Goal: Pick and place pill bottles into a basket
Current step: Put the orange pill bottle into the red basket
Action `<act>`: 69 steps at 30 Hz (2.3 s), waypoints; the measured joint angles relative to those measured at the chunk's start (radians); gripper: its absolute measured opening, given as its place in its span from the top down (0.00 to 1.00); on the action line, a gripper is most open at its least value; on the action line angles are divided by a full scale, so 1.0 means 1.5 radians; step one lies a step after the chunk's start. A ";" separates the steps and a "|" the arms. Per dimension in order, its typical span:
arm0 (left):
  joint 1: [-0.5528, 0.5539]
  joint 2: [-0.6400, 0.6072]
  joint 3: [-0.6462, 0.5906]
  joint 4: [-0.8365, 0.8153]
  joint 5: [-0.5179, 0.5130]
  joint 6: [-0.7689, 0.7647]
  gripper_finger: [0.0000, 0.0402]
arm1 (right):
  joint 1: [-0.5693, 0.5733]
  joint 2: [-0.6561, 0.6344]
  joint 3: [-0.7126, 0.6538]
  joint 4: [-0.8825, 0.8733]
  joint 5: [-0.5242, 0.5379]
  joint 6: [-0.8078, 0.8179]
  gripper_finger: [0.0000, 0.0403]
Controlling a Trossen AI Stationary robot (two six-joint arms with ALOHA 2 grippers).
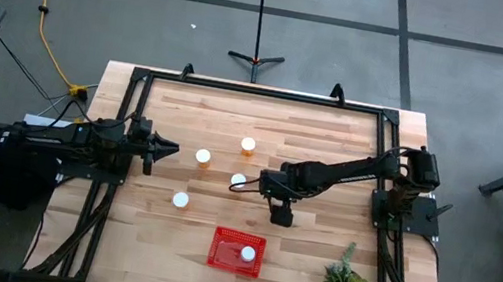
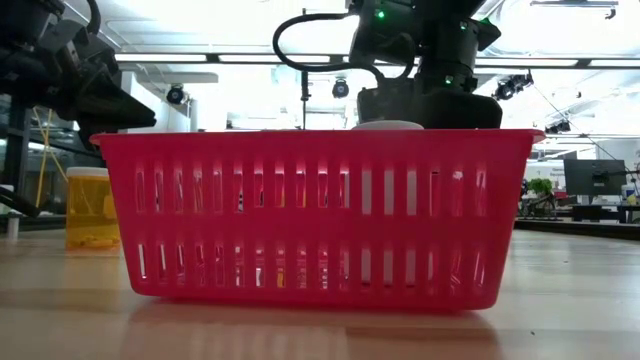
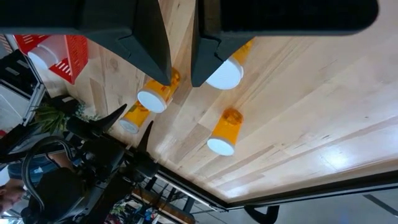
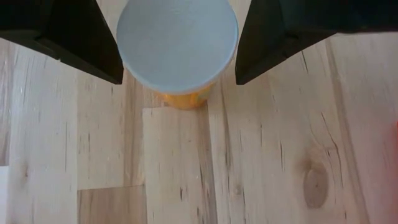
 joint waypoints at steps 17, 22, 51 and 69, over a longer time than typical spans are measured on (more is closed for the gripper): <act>0.000 0.000 0.000 0.000 0.000 -0.002 0.76 | 0.000 0.000 0.000 0.000 0.013 0.000 0.40; 0.000 0.000 0.000 0.000 0.000 -0.002 0.76 | 0.000 0.000 0.000 0.000 0.013 0.000 0.44; 0.000 0.000 0.000 0.005 0.002 -0.005 0.76 | 0.000 0.000 0.043 -0.039 0.009 0.000 0.52; 0.000 0.000 0.000 0.013 0.003 -0.023 0.76 | 0.013 0.000 0.152 -0.058 -0.007 0.020 0.52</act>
